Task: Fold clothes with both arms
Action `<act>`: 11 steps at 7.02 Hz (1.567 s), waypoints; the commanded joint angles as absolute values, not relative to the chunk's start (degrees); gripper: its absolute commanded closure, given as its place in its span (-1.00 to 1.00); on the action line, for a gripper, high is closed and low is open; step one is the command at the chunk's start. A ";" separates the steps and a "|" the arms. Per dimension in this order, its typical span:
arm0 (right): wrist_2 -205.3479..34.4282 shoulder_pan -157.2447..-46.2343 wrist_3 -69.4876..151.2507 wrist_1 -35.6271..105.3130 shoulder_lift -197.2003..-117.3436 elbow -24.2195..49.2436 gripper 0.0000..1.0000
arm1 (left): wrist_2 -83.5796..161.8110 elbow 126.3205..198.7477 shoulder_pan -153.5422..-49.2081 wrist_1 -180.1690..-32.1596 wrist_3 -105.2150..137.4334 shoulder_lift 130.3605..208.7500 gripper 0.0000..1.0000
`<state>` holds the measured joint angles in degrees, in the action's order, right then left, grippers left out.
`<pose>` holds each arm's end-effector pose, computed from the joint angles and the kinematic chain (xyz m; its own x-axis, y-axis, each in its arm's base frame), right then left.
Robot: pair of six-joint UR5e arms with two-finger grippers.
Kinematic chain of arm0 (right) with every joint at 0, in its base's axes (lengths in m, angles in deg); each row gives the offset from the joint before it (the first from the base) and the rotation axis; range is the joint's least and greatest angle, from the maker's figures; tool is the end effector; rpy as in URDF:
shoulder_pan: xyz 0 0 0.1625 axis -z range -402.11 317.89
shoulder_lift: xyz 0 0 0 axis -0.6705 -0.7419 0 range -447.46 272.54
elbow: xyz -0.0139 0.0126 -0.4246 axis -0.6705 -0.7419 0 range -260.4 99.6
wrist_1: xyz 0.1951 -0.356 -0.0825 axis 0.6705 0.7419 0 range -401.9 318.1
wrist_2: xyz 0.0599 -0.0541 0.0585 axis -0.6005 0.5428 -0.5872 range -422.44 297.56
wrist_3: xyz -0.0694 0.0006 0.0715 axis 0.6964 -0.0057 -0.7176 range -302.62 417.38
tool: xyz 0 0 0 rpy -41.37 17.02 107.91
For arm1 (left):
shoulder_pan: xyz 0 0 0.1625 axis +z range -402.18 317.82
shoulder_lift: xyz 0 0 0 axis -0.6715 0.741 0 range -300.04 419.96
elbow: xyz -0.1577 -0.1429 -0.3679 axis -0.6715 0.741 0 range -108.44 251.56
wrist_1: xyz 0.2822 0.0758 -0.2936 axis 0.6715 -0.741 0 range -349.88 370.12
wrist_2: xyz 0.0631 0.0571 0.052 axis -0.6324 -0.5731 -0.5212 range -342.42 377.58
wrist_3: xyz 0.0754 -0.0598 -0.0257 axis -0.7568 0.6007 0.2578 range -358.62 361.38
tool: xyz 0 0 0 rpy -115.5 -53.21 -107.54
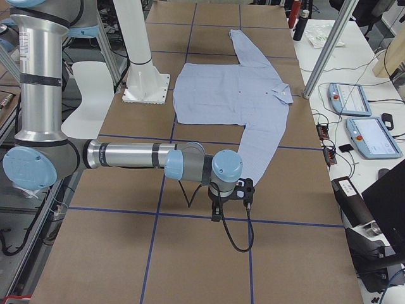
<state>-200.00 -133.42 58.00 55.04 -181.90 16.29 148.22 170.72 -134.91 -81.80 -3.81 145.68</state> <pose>0.0701 -0.4514 0.6461 0.6735 0.0652 0.7363 -0.0158 0.9971 -0.0739 -0.0907 -0.4633 0.6163 0.7628 0.1303 -0.6334 -0.0219 0.9841 0.1761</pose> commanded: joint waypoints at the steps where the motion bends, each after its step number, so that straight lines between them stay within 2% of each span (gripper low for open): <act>1: -199.90 -133.43 57.91 55.04 -182.21 17.33 -1.00 | 148.28 170.79 -134.90 -81.82 -3.81 145.65 -1.00; 8: -200.42 -133.43 57.38 55.13 -181.86 17.69 -1.00 | 148.27 170.35 -134.90 -81.91 -4.16 145.30 -1.00; 11: -200.34 -133.34 57.03 55.13 -178.80 21.64 -1.00 | 148.54 170.97 -134.90 -81.91 -4.07 148.79 -1.00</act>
<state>-200.34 -133.38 57.25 55.09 -180.69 20.51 148.45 170.74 -134.84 -81.94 -4.07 146.63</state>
